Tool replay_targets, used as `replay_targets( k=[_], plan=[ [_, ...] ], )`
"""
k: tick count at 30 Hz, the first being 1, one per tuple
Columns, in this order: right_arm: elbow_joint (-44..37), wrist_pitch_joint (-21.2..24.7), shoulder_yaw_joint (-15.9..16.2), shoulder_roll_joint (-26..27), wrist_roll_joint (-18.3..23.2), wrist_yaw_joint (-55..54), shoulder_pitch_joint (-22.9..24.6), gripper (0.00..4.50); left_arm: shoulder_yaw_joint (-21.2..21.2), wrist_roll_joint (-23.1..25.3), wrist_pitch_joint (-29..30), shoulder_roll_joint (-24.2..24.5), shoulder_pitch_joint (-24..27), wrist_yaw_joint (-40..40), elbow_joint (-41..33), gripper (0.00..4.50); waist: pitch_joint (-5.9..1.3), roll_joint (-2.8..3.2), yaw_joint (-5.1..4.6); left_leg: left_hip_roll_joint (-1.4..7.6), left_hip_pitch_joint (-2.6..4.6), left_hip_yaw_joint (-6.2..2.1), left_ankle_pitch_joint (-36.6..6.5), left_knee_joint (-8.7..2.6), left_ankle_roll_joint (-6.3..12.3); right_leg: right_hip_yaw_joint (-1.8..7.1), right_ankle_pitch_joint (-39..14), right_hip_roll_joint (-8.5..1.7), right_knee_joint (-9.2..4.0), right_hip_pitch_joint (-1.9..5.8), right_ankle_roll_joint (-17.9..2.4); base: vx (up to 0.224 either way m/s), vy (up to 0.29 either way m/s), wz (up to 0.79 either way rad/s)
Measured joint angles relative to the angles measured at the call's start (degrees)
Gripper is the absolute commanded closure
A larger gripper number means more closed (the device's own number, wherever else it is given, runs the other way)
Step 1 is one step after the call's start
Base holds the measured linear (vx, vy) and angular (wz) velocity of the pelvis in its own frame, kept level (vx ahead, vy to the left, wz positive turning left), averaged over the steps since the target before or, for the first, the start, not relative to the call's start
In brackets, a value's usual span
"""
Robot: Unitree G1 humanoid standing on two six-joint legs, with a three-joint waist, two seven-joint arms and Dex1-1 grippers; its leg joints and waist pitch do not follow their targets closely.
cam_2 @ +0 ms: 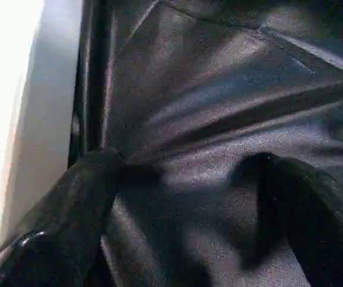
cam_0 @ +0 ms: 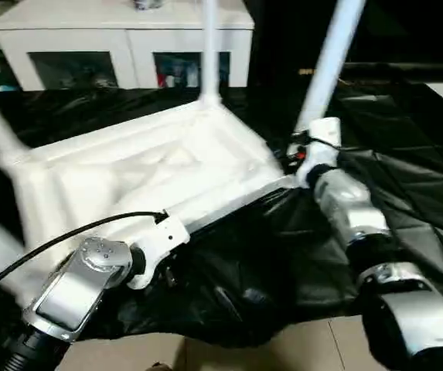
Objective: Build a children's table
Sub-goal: Rotate table base
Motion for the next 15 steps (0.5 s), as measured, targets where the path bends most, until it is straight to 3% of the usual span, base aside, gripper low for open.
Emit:
replay_targets(
  k=[15],
  plan=[
    [9.9,-3.7,-4.1,-10.8,-1.3,-4.7,-2.2,1.39,0.3,0.4,-2.0,-0.1,0.2,1.6,0.2,0.03,0.00,0.00,0.06,0.03,-0.29,0.00,0.0,0.28,0.03,-0.04,0.0,0.00,0.00,-0.09,0.1,0.000,0.000,0.00]
  ],
)
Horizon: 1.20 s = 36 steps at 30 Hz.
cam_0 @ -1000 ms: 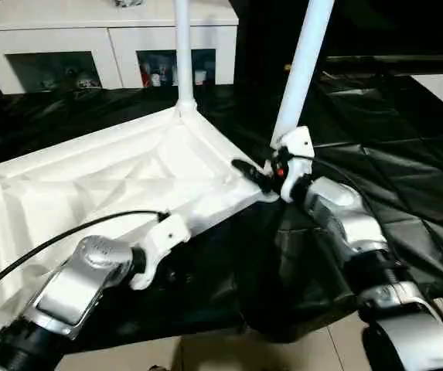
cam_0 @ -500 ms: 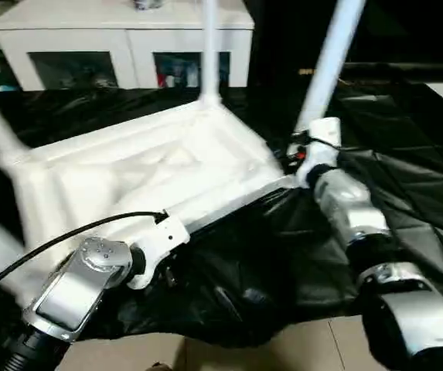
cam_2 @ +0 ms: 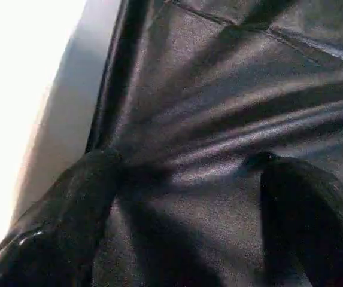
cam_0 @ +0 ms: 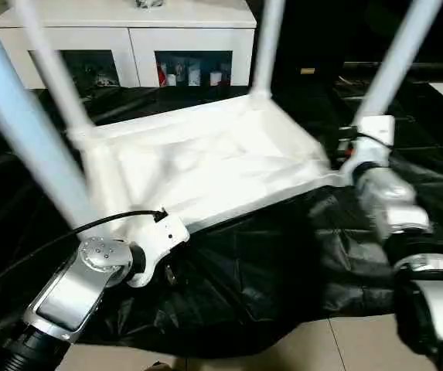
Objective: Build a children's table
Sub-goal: Rotate table base
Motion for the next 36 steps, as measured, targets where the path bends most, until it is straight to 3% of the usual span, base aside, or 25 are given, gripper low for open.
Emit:
replay_targets(
  k=[5,10,14,19,26,31,36],
  plan=[
    [3.6,-1.0,-0.3,-3.2,-0.7,0.0,-1.6,1.39,0.6,-1.0,-0.6,0.0,0.1,0.1,0.2,0.03,0.00,0.01,-0.13,0.06,-0.06,0.00,0.0,0.11,0.00,-0.03,0.0,0.01,0.15,-0.10,0.0,0.000,0.000,0.00],
    [4.0,-3.3,-0.7,-4.9,-1.8,2.5,-1.7,1.39,5.2,-5.4,-7.7,0.6,3.0,-3.1,-1.2,0.03,0.00,0.01,-0.63,0.14,-0.04,0.01,0.0,0.20,0.00,-0.04,0.0,0.04,0.23,-0.12,0.0,0.000,0.000,0.00],
    [3.0,-5.5,0.7,-2.7,-1.9,6.9,-1.1,1.39,7.5,-12.4,-7.5,3.5,7.5,-9.8,-7.0,0.03,0.00,0.00,-1.79,0.25,0.07,0.05,0.0,0.22,0.00,-0.07,0.0,0.09,0.42,-0.18,0.0,0.000,0.000,0.00],
    [-3.0,-6.4,1.9,1.4,-0.9,14.6,3.1,1.39,12.1,-17.3,-6.6,8.3,12.8,-15.4,-8.4,0.03,0.02,-0.02,-1.90,0.46,0.20,0.01,0.0,0.20,-0.02,-0.10,-0.1,0.29,0.62,-0.24,0.1,0.000,0.000,0.00],
    [-9.1,-6.8,5.6,5.6,-0.5,17.4,11.6,1.39,23.0,-18.7,-8.8,15.5,15.8,-18.0,0.3,0.03,0.04,-0.06,-1.43,0.39,0.23,0.00,0.0,0.22,-0.03,0.03,-0.2,0.28,0.54,-0.16,0.2,0.000,0.000,0.00],
    [-9.1,-6.9,3.6,6.0,-2.4,9.2,12.2,1.39,29.7,-22.6,-12.0,16.8,15.6,-21.2,9.1,0.03,0.00,-0.13,-1.56,0.32,0.33,0.09,0.0,0.23,-0.03,0.09,-0.1,0.19,0.54,-0.14,0.2,0.000,0.000,0.00],
    [-7.9,-5.5,2.8,4.4,-4.1,0.9,13.2,1.39,36.1,-26.0,-14.6,16.9,11.5,-22.6,16.3,0.03,-0.01,-0.13,-1.41,0.34,0.37,0.08,0.0,0.21,-0.04,0.06,-0.1,0.21,0.58,-0.11,0.1,0.000,0.000,0.00]
  ],
)
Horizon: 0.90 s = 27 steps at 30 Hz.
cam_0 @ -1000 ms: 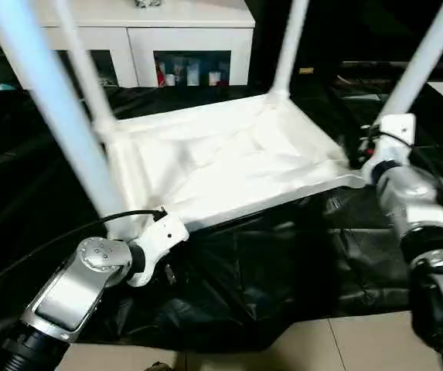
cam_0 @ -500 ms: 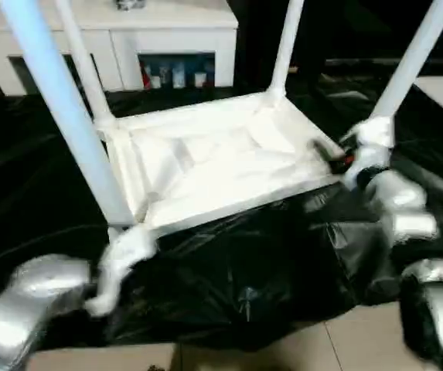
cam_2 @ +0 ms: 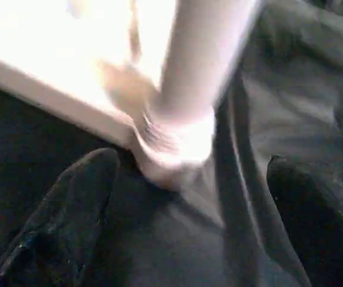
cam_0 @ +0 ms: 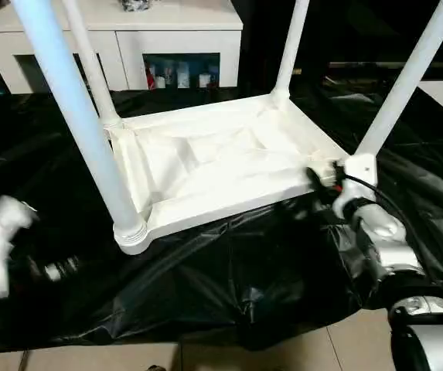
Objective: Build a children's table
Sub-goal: Rotate table base
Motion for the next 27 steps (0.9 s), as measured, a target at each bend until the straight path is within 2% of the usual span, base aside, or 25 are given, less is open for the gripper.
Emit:
replay_targets(
  k=[4,6,12,16,18,22,27],
  plan=[
    [3.2,2.2,0.0,-1.8,-1.0,-3.8,0.7,1.39,1.1,-2.2,-1.8,-1.0,-3.4,-0.7,1.9,0.03,0.02,-0.03,-0.10,0.00,-0.01,0.03,0.0,0.00,0.00,0.02,0.0,-0.01,-0.01,-0.01,0.0,0.000,0.000,0.00],
    [3.8,3.2,-1.1,-2.6,-1.2,-5.7,0.8,1.39,1.1,-3.2,-2.2,-1.8,-5.0,-1.4,2.3,0.03,0.02,-0.04,-0.15,0.00,0.00,0.04,0.0,0.00,0.00,0.03,0.0,-0.01,0.00,-0.02,0.0,0.000,0.000,0.00],
    [3.9,3.7,-1.9,-3.0,-1.9,-9.7,0.7,1.39,0.7,-3.3,-3.6,-4.9,-9.2,-1.5,4.3,0.03,0.00,-0.07,-0.34,0.05,0.04,0.04,0.0,0.01,-0.03,0.00,0.0,0.03,0.06,-0.04,0.0,0.000,0.000,0.00],
    [5.1,4.9,-2.0,-2.7,-2.4,-12.7,0.4,1.39,-0.7,-6.6,-3.4,-10.3,-13.0,-1.5,3.7,0.03,-0.01,-0.09,0.02,0.04,0.03,0.05,0.0,0.02,-0.05,-0.01,0.0,0.01,0.05,-0.01,0.0,0.000,0.000,0.00],
    [5.9,5.2,-1.7,-2.3,-2.6,-12.8,0.3,1.39,-1.4,-7.6,-3.3,-11.4,-14.2,-1.1,3.1,0.03,0.00,-0.09,-0.01,0.04,0.02,0.06,0.0,0.02,-0.06,-0.01,0.0,0.01,0.06,-0.02,0.0,0.000,0.000,0.00],
    [9.5,6.5,-1.1,-1.3,-3.3,-11.7,-2.0,1.39,-3.3,-7.6,-3.3,-14.8,-17.9,0.7,2.8,0.03,0.00,-0.09,-0.05,0.05,0.01,0.06,0.0,0.04,-0.08,-0.02,0.0,0.01,0.13,-0.03,0.0,0.000,0.000,0.00],
    [10.1,7.3,0.8,-0.1,-4.6,-9.6,-4.1,1.39,-7.3,-7.8,-1.1,-16.9,-18.3,0.7,-2.2,0.03,0.04,-0.15,0.15,0.10,-0.04,0.06,0.1,0.05,-0.10,-0.08,0.0,0.01,0.15,-0.06,0.0,0.000,0.000,0.00]
  ],
)
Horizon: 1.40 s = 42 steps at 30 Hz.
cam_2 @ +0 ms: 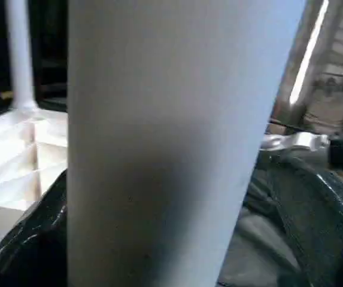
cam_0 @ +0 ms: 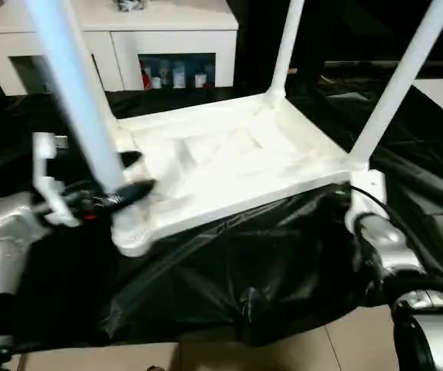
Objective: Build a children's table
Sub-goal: Rotate table base
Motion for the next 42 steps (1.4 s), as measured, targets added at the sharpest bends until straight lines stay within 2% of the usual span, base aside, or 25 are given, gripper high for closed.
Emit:
replay_targets(
  k=[4,8,14,20,24,42],
  plan=[
    [0.8,0.1,0.6,1.1,-0.2,1.0,-0.5,1.39,-2.5,-2.4,3.4,-0.6,0.2,-0.4,-5.9,0.03,0.03,-0.04,0.64,-0.02,-0.07,0.02,0.0,0.00,0.00,0.00,0.0,-0.04,-0.06,-0.01,0.0,0.000,0.000,0.00],
    [2.2,0.4,1.2,1.7,-0.7,1.8,-2.0,1.39,-5.6,-4.9,6.8,-0.9,0.2,-1.3,-12.2,0.03,0.04,-0.06,0.73,-0.02,-0.03,0.06,0.0,0.01,0.00,0.02,0.0,-0.05,0.00,-0.02,0.0,0.000,0.000,0.00],
    [4.0,0.4,2.1,3.3,-1.9,3.4,-3.6,1.39,-10.6,-6.8,9.5,-4.2,-0.2,-1.0,-18.6,0.03,0.06,-0.11,-0.31,0.00,-0.01,0.04,0.0,0.02,-0.02,0.03,0.0,-0.01,0.07,-0.03,0.0,0.000,0.000,0.00],
    [4.0,-0.6,3.6,5.8,-2.4,8.1,-3.7,1.39,-14.6,-6.2,9.9,-8.0,-3.5,1.0,-18.7,0.03,0.10,-0.17,-1.28,0.01,0.04,0.01,0.0,0.04,-0.03,0.02,0.0,0.00,0.12,-0.05,0.0,0.000,0.000,0.00],
    [3.9,-2.2,4.5,7.3,-2.8,11.3,-3.7,1.39,-16.5,-4.2,9.1,-10.4,-5.5,2.1,-17.1,0.03,0.10,-0.17,-2.12,0.01,0.03,0.01,0.0,0.05,-0.03,0.03,0.0,0.00,0.12,-0.04,0.0,0.000,0.000,0.00],
    [-0.1,-6.6,7.2,8.9,-3.2,24.6,-0.8,1.39,-20.8,-0.5,5.8,-16.6,-9.4,3.8,-11.4,0.03,0.10,-0.20,-2.34,0.02,0.03,-0.01,0.0,0.07,-0.01,0.01,0.1,0.00,0.06,-0.01,-0.1,0.000,0.000,0.00]
  ],
)
